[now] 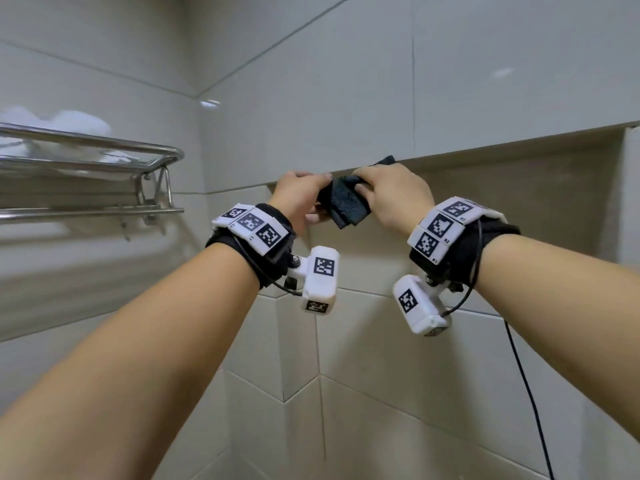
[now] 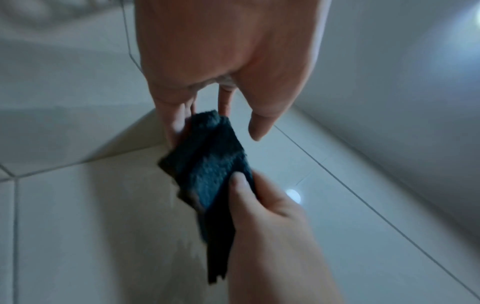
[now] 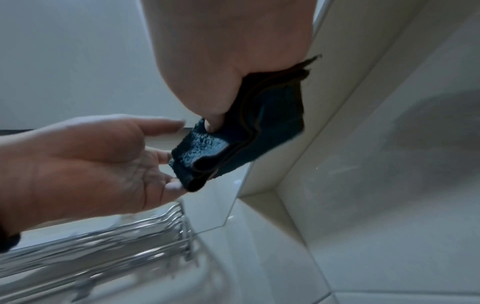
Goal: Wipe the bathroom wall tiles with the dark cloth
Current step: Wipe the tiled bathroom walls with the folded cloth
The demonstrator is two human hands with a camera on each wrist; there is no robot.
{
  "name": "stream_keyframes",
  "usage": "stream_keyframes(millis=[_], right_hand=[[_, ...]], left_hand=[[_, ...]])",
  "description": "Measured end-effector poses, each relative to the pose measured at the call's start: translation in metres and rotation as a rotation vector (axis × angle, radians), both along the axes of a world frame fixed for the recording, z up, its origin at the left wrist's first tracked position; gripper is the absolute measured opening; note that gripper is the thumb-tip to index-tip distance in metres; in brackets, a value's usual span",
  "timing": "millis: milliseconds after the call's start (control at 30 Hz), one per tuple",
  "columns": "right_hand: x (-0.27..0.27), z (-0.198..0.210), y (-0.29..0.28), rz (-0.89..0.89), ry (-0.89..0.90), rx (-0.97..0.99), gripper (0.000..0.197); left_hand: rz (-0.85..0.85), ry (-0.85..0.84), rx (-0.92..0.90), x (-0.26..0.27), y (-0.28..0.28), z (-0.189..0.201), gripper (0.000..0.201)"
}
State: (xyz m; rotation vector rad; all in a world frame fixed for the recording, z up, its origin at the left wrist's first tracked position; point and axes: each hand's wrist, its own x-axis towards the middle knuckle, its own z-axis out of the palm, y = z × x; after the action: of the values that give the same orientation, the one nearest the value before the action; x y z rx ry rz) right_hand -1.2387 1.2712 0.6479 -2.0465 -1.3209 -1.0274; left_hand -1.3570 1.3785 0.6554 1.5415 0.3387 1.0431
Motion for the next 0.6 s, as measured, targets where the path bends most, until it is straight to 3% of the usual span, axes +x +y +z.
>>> stream_keyframes(millis=[233,433,600], right_hand=[[-0.053,-0.038,-0.055,0.441,0.193,-0.125,0.024],[-0.086,-0.059,-0.117,0.663,0.28,-0.219,0.026],[-0.107,-0.06,-0.183,0.746,0.323,-0.305,0.042]], left_hand=[[0.264,-0.019,-0.063,-0.042,-0.101,-0.032,0.025],[0.452,0.068,-0.025,-0.09,-0.174,-0.043,0.031],[0.557,0.095,0.138,-0.121,-0.238,-0.047,0.037]])
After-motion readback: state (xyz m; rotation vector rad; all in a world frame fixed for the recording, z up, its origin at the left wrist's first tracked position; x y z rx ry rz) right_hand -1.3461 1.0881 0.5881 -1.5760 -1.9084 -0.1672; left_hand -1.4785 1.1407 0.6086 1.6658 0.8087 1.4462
